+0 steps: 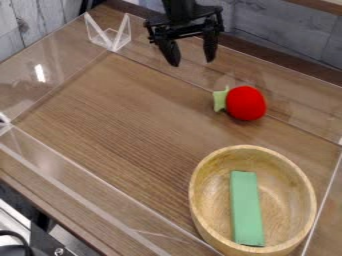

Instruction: Move the red fruit to the right

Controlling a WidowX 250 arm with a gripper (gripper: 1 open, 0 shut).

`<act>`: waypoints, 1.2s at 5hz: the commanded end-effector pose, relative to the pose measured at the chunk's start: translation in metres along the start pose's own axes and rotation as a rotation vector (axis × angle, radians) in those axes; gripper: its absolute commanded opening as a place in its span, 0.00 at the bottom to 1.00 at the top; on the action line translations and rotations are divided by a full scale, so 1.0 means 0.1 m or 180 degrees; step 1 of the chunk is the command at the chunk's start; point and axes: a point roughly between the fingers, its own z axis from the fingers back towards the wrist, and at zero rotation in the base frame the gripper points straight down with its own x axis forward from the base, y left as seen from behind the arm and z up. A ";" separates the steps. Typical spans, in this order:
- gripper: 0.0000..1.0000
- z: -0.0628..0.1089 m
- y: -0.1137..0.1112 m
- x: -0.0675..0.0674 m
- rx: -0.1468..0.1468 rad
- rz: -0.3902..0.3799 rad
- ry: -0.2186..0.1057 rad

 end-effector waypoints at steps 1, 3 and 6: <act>1.00 0.24 -0.02 0.02 -0.0045 -0.0218 -0.0175; 1.00 0.52 0.22 -0.05 -0.0076 -0.0382 -0.0220; 1.00 0.38 0.76 -0.08 0.0088 -0.0663 -0.0319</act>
